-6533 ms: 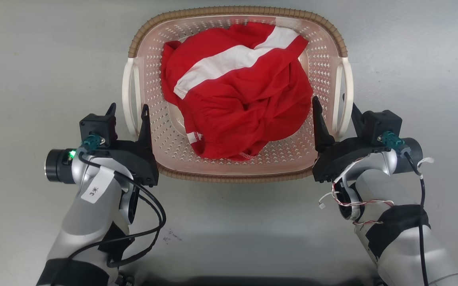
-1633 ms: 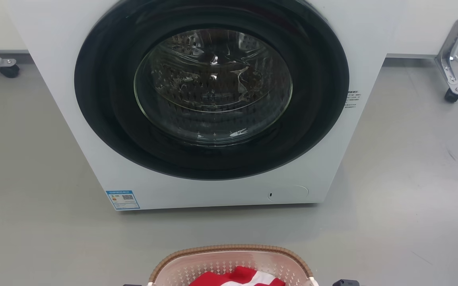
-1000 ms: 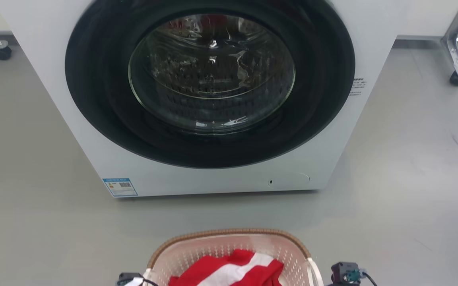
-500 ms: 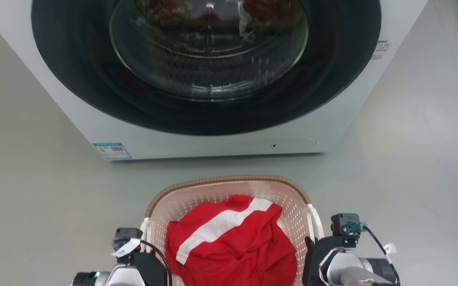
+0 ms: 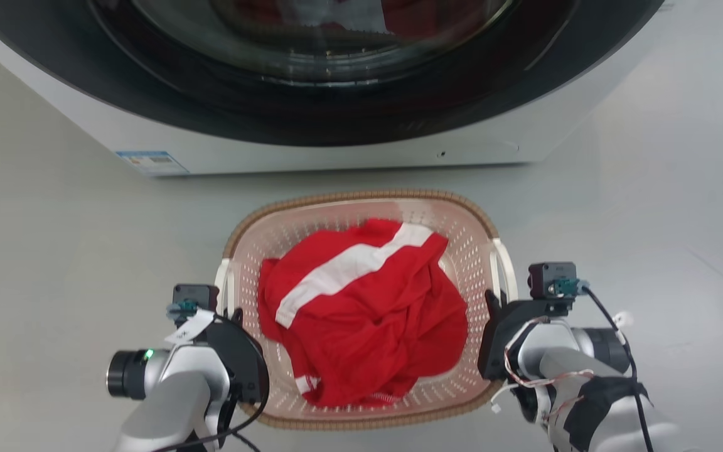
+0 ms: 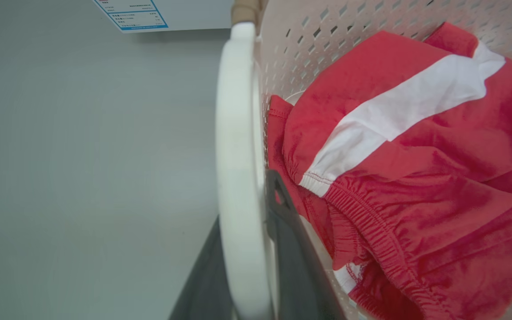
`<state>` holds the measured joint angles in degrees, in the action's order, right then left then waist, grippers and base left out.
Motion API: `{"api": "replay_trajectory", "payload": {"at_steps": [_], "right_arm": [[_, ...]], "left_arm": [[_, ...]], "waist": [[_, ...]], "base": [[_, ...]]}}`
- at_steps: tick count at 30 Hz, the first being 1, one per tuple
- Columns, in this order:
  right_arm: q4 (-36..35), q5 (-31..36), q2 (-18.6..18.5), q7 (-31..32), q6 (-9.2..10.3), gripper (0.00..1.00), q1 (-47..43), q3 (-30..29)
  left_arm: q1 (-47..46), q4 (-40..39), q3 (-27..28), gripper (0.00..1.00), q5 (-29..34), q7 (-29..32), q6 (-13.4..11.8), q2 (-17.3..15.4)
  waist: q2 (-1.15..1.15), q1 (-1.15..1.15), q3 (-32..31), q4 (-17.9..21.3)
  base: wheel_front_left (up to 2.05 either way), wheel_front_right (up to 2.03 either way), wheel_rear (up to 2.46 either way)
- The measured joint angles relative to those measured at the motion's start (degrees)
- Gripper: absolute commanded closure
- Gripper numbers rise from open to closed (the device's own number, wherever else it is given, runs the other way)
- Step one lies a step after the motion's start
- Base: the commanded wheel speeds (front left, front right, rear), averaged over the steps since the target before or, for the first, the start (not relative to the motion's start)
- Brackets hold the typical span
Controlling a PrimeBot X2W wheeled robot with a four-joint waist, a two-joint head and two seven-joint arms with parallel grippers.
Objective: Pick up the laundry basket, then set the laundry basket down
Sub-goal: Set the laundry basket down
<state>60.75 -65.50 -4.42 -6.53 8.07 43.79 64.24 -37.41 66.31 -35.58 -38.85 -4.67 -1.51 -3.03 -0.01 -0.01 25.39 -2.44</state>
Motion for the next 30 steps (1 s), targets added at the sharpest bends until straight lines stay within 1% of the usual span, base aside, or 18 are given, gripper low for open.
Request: {"api": "replay_trajectory", "payload": {"at_steps": [14,18,24,30], "right_arm": [[2.6,1.5,-0.3,-2.0,0.00,1.00,10.9,-0.7],[2.9,1.7,-0.4,-2.7,0.00,1.00,12.6,-0.8],[3.4,2.0,-0.4,-3.7,-0.01,1.00,13.9,-0.8],[3.4,2.0,-0.4,-4.3,-0.01,1.00,14.5,-0.6]], "left_arm": [[-9.4,-1.7,0.1,1.00,0.0,-1.6,-0.9,-0.2],[-11.3,-1.6,0.2,1.00,0.0,-2.6,-1.0,-0.2],[-12.9,-1.4,0.1,1.00,0.1,-3.7,-1.0,-0.2],[-13.8,-0.7,0.1,1.00,0.2,-5.1,-1.0,-0.1]], "waist": [[-0.01,0.00,12.9,-0.6],[0.00,0.00,16.1,-0.8],[0.00,0.00,19.9,-1.1],[0.00,0.01,21.8,-1.4]], "base": [[0.00,0.00,0.00],[0.00,0.00,0.00],[0.00,0.00,0.00],[0.00,0.00,0.00]]}}
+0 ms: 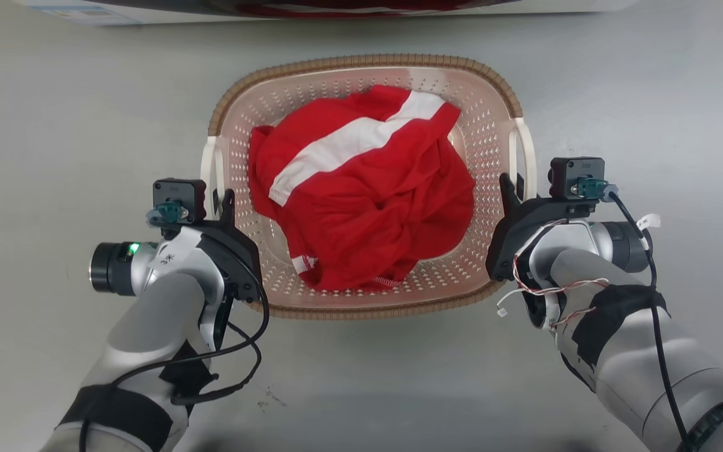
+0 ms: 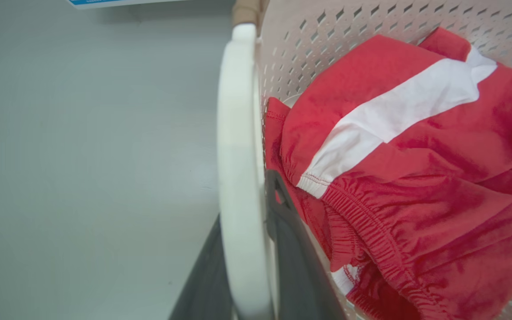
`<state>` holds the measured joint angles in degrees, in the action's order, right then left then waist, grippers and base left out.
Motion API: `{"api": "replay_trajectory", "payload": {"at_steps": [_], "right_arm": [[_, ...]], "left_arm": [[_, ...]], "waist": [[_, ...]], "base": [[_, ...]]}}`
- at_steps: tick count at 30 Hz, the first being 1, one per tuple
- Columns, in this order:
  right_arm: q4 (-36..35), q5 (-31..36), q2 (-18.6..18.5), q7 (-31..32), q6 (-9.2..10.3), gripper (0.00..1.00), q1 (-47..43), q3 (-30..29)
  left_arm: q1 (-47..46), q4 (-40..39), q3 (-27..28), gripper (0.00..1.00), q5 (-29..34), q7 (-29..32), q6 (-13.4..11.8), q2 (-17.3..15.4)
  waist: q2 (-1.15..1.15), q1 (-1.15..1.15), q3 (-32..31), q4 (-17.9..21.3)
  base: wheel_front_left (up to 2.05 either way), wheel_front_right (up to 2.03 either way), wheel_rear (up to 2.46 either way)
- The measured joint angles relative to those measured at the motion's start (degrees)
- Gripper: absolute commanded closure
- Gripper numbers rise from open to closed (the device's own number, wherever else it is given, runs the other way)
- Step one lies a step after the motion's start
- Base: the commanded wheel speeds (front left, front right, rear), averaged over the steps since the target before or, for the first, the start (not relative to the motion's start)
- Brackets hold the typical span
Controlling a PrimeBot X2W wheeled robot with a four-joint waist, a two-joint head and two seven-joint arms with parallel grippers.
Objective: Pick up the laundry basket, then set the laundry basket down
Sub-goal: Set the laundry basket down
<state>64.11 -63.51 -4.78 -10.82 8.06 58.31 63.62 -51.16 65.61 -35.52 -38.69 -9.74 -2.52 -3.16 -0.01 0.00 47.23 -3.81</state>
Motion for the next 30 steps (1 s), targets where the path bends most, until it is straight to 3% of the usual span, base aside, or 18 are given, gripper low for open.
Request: {"api": "replay_trajectory", "payload": {"at_steps": [14,16,17,18,19,20,21,22,23,24,27,30], "right_arm": [[0.2,0.0,0.0,-1.4,0.00,1.00,1.6,0.2],[0.3,0.0,0.0,-1.6,0.00,0.89,1.9,0.3],[0.3,0.0,0.0,-1.7,0.00,0.82,2.0,0.3],[0.3,0.0,0.0,-1.7,0.00,0.63,2.0,0.5],[0.3,0.1,0.0,-1.7,0.00,0.53,2.0,0.6],[0.3,0.3,0.1,-1.7,0.00,0.32,2.0,0.7],[0.4,0.4,0.1,-1.7,-0.01,0.23,2.1,0.7],[0.3,0.5,0.2,-1.7,-0.09,0.06,2.1,0.8],[0.3,0.5,0.4,-1.9,-0.24,0.00,2.1,0.9],[0.4,0.5,0.5,-1.9,-0.31,0.00,2.1,0.9],[0.4,0.5,0.7,-1.9,-0.35,0.00,2.1,1.0],[0.8,0.5,0.8,-2.0,-0.48,0.00,2.1,1.2]], "left_arm": [[-2.3,1.1,-0.2,1.00,0.0,-1.8,0.0,0.1],[-2.6,1.2,-0.3,1.00,0.1,-2.0,0.0,0.1],[-2.7,1.3,-0.3,0.95,0.1,-2.1,0.0,0.1],[-2.7,1.4,-0.4,0.87,0.1,-2.3,0.0,0.1],[-2.8,1.4,-0.4,0.78,0.1,-2.5,0.1,0.2],[-2.8,1.5,-0.5,0.74,0.1,-2.5,0.1,0.4],[-2.9,1.7,-0.6,0.68,0.1,-2.5,0.1,0.5],[-2.9,1.7,-0.7,0.60,0.1,-2.5,0.1,0.7],[-2.9,1.8,-0.7,0.52,0.1,-2.5,0.1,1.0],[-2.9,1.9,-0.8,0.33,0.1,-2.5,0.1,1.2],[-3.0,2.3,-0.8,0.00,0.2,-2.8,0.1,1.3],[-3.3,2.7,-0.8,0.00,0.2,-3.0,0.5,1.4]], "waist": [[0.01,0.00,2.3,-0.2],[0.01,0.00,2.5,-0.2],[0.01,0.00,2.5,-0.2],[0.01,0.00,2.6,-0.2],[0.01,0.00,2.6,-0.3],[0.01,0.00,2.6,-0.3],[0.01,0.00,2.7,-0.3],[0.01,0.00,2.7,-0.3],[0.01,0.00,2.7,-0.3],[0.01,0.00,2.7,-0.3],[0.01,0.00,2.7,-0.3],[0.01,0.00,2.6,-0.3]], "base": [[0.00,0.00,0.00],[0.00,0.00,0.00],[0.00,0.00,0.00],[0.00,0.00,0.00],[0.00,0.00,0.00],[0.00,0.00,0.00],[0.00,0.00,0.00],[0.00,0.00,0.00],[0.00,0.00,0.00],[0.00,0.00,0.00],[0.00,0.00,0.00],[0.00,0.00,0.00]]}}
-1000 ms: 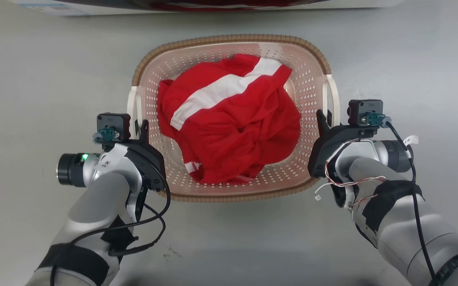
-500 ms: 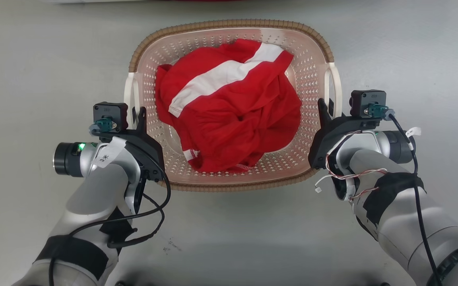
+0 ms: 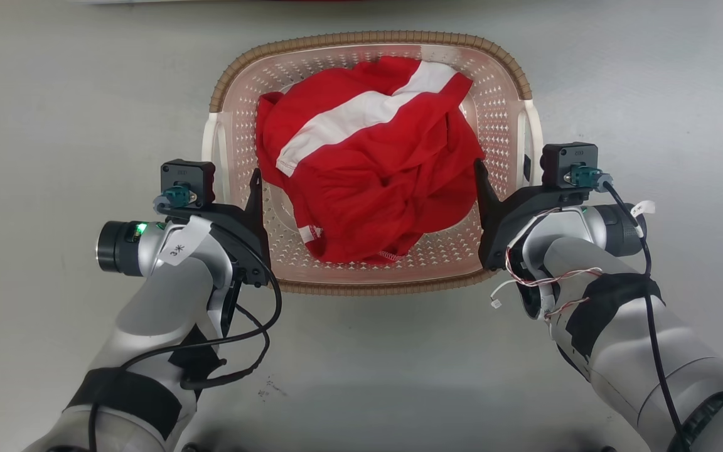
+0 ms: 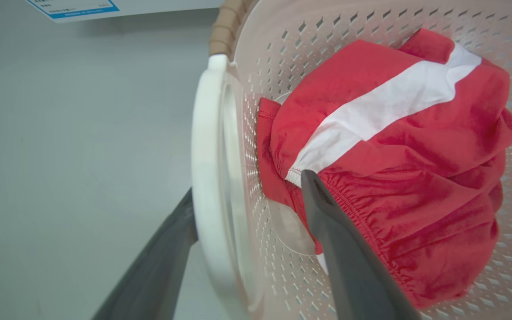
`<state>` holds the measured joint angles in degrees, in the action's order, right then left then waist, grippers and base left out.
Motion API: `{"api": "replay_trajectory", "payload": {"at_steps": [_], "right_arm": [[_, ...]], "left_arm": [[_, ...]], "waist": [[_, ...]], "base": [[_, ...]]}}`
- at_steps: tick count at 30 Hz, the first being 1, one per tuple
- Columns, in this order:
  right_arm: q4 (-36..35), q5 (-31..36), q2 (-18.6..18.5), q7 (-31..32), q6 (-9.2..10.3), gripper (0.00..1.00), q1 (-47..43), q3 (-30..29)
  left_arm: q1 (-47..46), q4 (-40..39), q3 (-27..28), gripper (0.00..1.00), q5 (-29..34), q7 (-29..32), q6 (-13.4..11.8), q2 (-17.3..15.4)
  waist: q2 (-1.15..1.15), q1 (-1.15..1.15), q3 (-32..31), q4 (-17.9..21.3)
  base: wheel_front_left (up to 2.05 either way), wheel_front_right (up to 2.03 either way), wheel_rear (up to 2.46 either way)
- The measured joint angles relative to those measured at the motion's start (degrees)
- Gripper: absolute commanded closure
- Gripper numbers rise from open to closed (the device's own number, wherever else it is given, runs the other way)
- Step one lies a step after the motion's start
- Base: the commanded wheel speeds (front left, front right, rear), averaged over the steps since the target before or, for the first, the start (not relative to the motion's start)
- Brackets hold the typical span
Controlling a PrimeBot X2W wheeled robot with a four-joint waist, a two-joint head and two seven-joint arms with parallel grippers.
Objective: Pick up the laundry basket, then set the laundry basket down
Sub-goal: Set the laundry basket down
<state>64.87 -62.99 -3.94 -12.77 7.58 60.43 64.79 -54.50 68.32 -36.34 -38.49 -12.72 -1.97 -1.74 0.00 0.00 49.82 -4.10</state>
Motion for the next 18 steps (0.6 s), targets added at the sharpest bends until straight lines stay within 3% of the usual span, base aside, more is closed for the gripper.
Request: {"api": "replay_trajectory", "payload": {"at_steps": [18], "right_arm": [[3.1,0.4,0.2,-0.9,-0.02,0.00,0.0,0.1]], "left_arm": [[0.1,2.2,0.2,0.00,0.0,-0.7,0.5,0.1]], "waist": [[0.00,0.00,-3.8,0.5]], "base": [[0.00,0.00,0.00]]}}
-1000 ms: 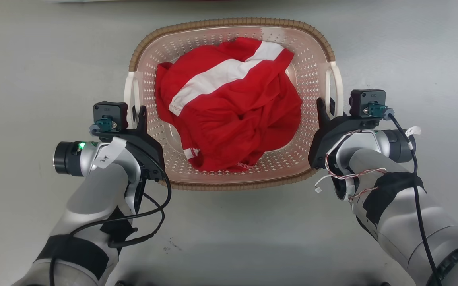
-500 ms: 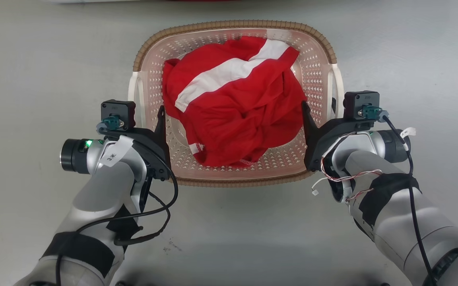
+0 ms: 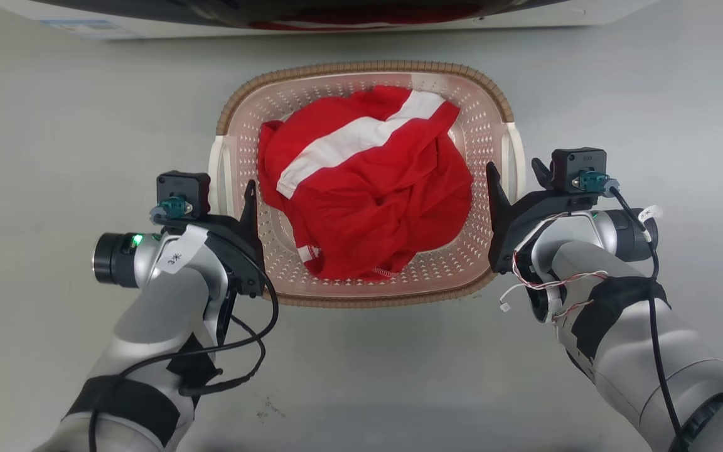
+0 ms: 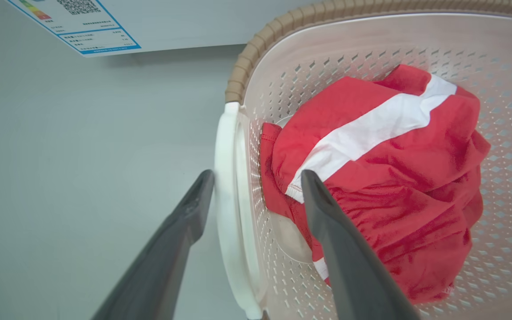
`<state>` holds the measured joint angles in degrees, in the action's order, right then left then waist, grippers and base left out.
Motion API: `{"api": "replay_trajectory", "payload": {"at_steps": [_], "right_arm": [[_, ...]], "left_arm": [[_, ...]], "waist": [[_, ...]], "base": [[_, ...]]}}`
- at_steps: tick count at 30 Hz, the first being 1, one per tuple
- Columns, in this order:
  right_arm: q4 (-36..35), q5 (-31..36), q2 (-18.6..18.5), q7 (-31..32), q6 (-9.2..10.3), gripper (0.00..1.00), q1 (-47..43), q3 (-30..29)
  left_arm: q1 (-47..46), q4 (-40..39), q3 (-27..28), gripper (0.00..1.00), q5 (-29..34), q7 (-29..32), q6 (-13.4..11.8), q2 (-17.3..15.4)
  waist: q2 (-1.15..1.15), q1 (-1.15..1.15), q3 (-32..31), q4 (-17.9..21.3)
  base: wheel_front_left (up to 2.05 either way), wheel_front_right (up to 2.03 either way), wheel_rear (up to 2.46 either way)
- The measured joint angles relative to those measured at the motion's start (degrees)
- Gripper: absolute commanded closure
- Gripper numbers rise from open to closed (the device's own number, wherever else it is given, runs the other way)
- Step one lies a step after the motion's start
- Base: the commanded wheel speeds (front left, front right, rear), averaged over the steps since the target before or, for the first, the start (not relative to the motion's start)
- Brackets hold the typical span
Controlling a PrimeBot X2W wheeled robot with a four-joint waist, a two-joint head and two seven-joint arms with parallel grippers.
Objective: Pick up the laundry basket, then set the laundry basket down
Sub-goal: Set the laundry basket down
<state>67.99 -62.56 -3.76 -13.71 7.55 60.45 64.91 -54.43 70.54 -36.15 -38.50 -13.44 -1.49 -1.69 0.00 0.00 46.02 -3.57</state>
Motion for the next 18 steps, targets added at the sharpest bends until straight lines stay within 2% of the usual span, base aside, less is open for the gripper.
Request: {"api": "replay_trajectory", "payload": {"at_steps": [18], "right_arm": [[0.7,0.1,0.1,-0.6,-1.53,0.00,-3.6,0.0]], "left_arm": [[5.3,0.1,0.6,0.00,-0.6,-0.8,2.6,0.0]], "waist": [[0.00,0.00,-11.6,0.3]], "base": [[0.00,0.00,0.00]]}}
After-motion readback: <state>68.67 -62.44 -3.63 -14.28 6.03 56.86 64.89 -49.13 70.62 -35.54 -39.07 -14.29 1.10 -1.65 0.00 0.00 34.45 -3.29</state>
